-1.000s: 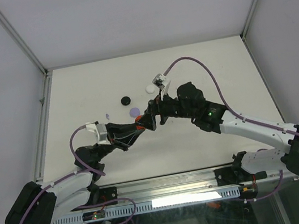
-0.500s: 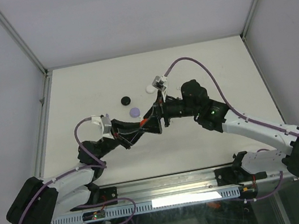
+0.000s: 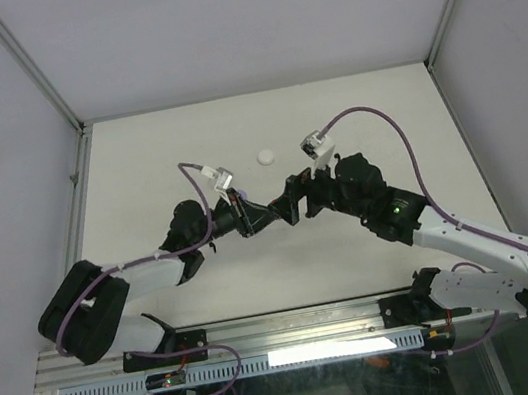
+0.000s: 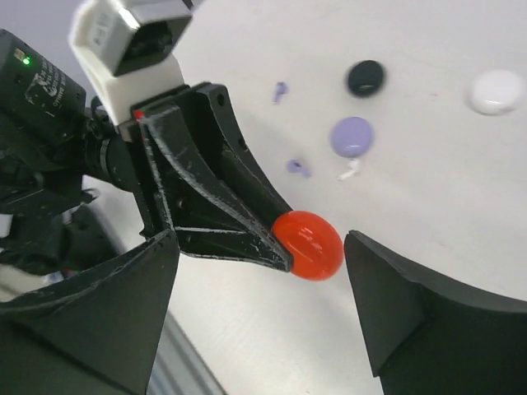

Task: Insert the wireless bluetooth earbuds into the charging case
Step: Close the charging case, then place the charging case at the center of the board.

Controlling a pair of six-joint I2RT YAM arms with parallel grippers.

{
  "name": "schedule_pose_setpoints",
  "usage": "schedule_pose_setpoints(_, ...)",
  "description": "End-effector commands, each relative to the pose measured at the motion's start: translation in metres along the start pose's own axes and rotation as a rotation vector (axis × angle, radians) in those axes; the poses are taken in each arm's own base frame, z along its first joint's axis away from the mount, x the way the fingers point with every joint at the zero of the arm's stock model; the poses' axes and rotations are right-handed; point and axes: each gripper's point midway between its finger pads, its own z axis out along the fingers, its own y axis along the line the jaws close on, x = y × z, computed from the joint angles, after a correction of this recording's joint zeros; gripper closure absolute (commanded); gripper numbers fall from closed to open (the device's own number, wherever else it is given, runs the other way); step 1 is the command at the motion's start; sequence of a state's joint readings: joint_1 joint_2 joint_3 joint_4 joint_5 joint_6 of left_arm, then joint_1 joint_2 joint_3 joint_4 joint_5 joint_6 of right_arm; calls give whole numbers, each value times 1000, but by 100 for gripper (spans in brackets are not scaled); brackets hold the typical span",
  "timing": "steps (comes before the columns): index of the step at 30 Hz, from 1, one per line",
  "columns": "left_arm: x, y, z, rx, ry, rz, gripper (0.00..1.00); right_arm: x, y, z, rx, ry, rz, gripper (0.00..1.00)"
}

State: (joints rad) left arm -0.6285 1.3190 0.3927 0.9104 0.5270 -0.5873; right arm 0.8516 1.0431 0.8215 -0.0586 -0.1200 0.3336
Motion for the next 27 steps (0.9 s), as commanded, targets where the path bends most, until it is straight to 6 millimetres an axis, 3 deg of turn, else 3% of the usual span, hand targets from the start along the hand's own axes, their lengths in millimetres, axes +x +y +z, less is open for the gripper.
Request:
schedule_pose_setpoints(1,45,32,20,-116,175,-228,100,-18,-52,-24,296,-147,-26,15)
schedule_pose_setpoints(6,80,50,50,-133,287,-378,97,-15,-80,-47,439,-226,-15,14)
schedule_pose_setpoints(13,117,75,92,-247,390,-380,89,-9,-95,-58,506,-243,-38,14)
schedule_pose_setpoints(18,141,90,103,-316,446,-409,78,-9,-99,-62,530,-252,-54,13)
schedule_pose_setpoints(24,131,99,96,-412,440,-331,52,-7,-105,-62,559,-249,-69,13)
schedule_pose_setpoints(27,117,104,87,-468,434,-259,46,-5,-106,-58,559,-236,-75,13)
